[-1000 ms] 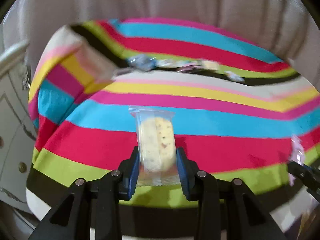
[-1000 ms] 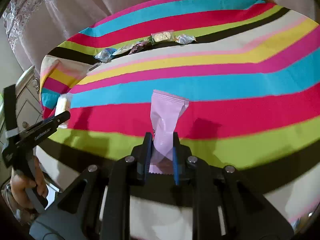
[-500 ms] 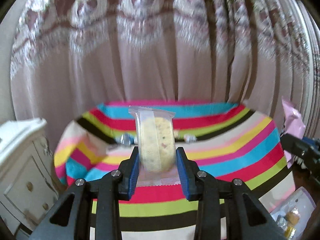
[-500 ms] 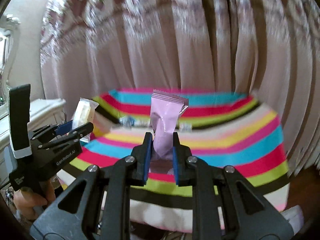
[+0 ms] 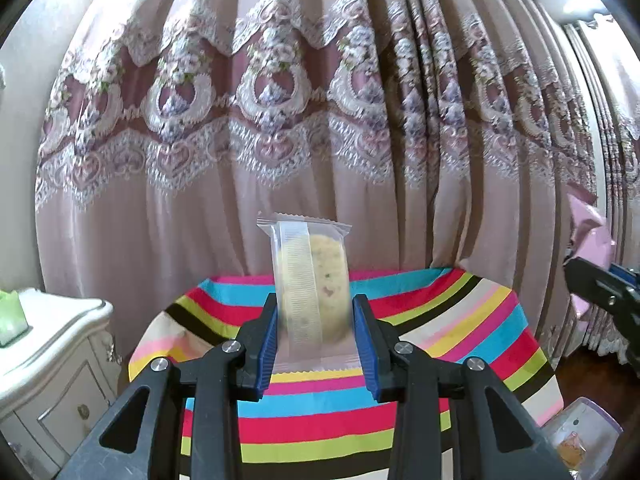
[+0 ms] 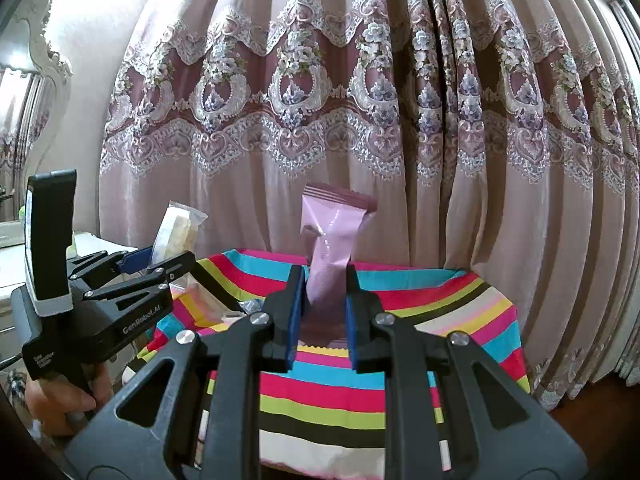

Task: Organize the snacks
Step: 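Lift both held snacks and carry them toward the white bin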

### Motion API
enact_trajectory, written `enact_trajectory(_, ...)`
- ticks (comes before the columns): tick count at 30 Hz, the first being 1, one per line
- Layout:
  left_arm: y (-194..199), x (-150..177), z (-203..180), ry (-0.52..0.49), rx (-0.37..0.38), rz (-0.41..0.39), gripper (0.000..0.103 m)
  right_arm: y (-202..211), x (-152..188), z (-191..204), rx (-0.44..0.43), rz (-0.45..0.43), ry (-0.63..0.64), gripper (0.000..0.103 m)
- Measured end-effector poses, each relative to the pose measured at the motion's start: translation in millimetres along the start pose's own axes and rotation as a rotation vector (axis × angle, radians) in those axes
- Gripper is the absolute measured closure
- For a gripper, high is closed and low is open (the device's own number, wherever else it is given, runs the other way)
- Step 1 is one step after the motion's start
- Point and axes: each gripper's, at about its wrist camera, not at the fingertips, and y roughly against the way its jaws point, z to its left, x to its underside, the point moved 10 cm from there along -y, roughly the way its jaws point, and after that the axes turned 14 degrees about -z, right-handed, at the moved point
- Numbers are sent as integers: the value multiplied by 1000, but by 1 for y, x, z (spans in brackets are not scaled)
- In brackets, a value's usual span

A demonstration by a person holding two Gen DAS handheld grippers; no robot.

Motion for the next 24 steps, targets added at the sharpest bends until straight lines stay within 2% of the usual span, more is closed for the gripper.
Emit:
enact_trajectory(13, 10, 4, -39, -55, 80, 16, 66, 17, 10, -29, 46, 25, -20, 81)
enact_trajectory(24, 26, 1, -97, -133, 181, 4, 66, 49, 33, -89, 136, 84, -37, 81)
